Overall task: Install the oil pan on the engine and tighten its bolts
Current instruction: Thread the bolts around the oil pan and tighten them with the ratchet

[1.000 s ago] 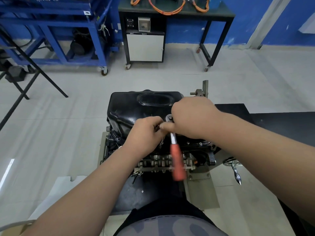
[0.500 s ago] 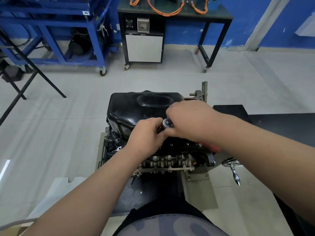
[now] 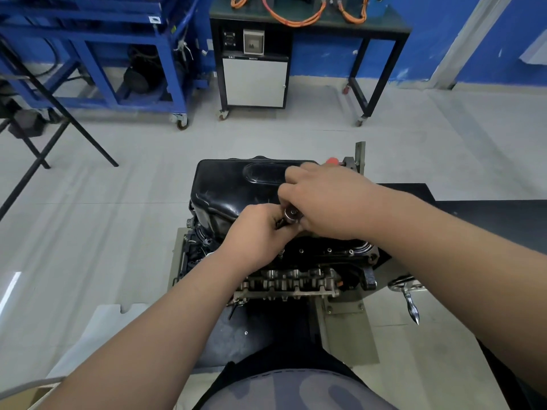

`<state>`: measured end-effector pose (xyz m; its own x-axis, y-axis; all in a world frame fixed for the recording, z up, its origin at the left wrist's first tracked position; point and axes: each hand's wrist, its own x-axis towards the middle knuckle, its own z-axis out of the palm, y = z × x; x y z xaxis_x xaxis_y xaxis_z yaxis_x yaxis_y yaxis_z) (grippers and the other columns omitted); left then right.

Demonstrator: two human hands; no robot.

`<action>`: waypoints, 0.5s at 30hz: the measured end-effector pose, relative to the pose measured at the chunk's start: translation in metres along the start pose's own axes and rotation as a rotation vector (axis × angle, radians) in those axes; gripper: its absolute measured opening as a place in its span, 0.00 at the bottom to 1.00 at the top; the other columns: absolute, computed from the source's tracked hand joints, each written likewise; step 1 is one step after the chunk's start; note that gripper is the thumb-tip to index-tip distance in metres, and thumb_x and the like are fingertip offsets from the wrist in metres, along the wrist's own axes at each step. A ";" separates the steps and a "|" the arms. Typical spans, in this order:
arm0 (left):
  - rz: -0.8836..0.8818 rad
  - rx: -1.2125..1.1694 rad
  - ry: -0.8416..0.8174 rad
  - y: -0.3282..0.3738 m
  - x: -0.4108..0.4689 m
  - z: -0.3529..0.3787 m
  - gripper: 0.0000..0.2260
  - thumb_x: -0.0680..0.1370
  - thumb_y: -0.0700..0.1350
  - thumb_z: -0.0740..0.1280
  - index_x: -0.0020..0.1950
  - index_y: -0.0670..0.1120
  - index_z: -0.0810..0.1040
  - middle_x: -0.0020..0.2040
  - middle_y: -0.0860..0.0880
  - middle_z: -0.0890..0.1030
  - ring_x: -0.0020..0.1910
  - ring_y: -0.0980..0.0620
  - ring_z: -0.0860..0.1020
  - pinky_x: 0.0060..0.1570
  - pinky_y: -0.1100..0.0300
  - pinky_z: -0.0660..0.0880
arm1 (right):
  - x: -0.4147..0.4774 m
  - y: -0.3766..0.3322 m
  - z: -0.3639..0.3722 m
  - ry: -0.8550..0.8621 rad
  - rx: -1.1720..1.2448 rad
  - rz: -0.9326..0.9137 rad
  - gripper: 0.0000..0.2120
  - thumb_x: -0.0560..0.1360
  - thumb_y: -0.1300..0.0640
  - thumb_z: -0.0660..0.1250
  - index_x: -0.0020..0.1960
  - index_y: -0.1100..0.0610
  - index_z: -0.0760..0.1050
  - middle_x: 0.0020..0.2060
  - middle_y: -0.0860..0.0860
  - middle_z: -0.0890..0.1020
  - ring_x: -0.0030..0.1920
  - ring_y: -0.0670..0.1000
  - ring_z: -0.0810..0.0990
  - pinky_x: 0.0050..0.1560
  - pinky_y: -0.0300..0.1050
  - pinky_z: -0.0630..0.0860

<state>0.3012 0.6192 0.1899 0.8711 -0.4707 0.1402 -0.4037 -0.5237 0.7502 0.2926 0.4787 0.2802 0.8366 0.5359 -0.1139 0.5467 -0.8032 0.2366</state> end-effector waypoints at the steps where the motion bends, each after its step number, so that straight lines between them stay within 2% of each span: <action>1: -0.002 0.003 0.002 0.000 0.001 -0.001 0.17 0.73 0.50 0.68 0.28 0.47 0.66 0.23 0.53 0.66 0.26 0.55 0.63 0.26 0.61 0.61 | 0.000 0.001 -0.001 0.012 0.000 0.005 0.13 0.73 0.48 0.64 0.55 0.51 0.73 0.50 0.50 0.73 0.51 0.54 0.74 0.41 0.46 0.64; 3: -0.016 0.024 0.049 0.003 0.000 -0.003 0.16 0.71 0.50 0.67 0.27 0.53 0.65 0.22 0.54 0.66 0.26 0.57 0.66 0.26 0.65 0.61 | -0.001 -0.003 0.002 0.043 -0.025 0.082 0.15 0.73 0.40 0.60 0.45 0.52 0.74 0.43 0.50 0.76 0.42 0.54 0.76 0.35 0.43 0.62; 5: -0.027 0.032 0.092 0.004 -0.001 -0.002 0.14 0.69 0.47 0.66 0.27 0.56 0.64 0.23 0.56 0.68 0.28 0.60 0.69 0.27 0.67 0.62 | -0.003 -0.007 0.003 -0.014 -0.004 0.244 0.23 0.73 0.34 0.56 0.32 0.53 0.67 0.32 0.49 0.71 0.31 0.52 0.71 0.29 0.41 0.58; 6: -0.027 0.038 0.098 0.003 -0.001 -0.001 0.14 0.69 0.46 0.66 0.27 0.56 0.64 0.24 0.56 0.68 0.28 0.60 0.70 0.26 0.66 0.61 | -0.003 -0.008 0.004 -0.038 0.037 0.303 0.26 0.73 0.32 0.54 0.29 0.53 0.64 0.29 0.48 0.68 0.28 0.50 0.68 0.27 0.41 0.57; 8: -0.002 0.055 0.084 0.001 -0.001 -0.001 0.16 0.71 0.46 0.67 0.27 0.54 0.64 0.24 0.55 0.68 0.28 0.58 0.69 0.27 0.63 0.59 | -0.005 -0.007 0.005 -0.042 0.068 0.288 0.24 0.73 0.34 0.56 0.32 0.52 0.67 0.31 0.48 0.69 0.30 0.50 0.71 0.28 0.41 0.60; 10: 0.052 0.092 0.046 0.000 -0.001 -0.002 0.14 0.73 0.49 0.68 0.31 0.51 0.68 0.26 0.55 0.69 0.29 0.56 0.68 0.29 0.61 0.61 | -0.005 -0.001 0.005 -0.012 0.035 0.120 0.15 0.74 0.40 0.60 0.44 0.52 0.73 0.42 0.49 0.73 0.42 0.53 0.77 0.34 0.44 0.67; 12: 0.101 0.124 0.048 -0.001 -0.002 -0.002 0.10 0.74 0.48 0.68 0.35 0.48 0.72 0.27 0.56 0.69 0.30 0.55 0.68 0.31 0.62 0.61 | -0.005 0.007 0.003 -0.006 0.026 0.007 0.12 0.74 0.48 0.63 0.55 0.51 0.72 0.50 0.49 0.72 0.51 0.53 0.75 0.42 0.46 0.70; 14: 0.092 0.122 0.077 -0.001 -0.004 -0.001 0.09 0.74 0.48 0.68 0.36 0.47 0.73 0.28 0.57 0.69 0.31 0.55 0.67 0.31 0.63 0.59 | -0.004 0.006 0.002 0.008 -0.003 0.007 0.13 0.73 0.46 0.63 0.55 0.51 0.72 0.50 0.49 0.73 0.51 0.53 0.75 0.43 0.46 0.68; 15: 0.080 0.127 0.088 -0.001 -0.004 0.000 0.09 0.73 0.49 0.68 0.36 0.47 0.73 0.29 0.56 0.70 0.31 0.55 0.67 0.31 0.62 0.60 | -0.003 0.003 0.003 0.027 -0.032 0.038 0.14 0.73 0.42 0.62 0.51 0.51 0.73 0.48 0.49 0.74 0.48 0.53 0.76 0.41 0.46 0.67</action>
<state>0.2976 0.6215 0.1884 0.8537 -0.4532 0.2564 -0.4998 -0.5751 0.6477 0.2918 0.4742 0.2779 0.8550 0.5126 -0.0788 0.5132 -0.8145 0.2707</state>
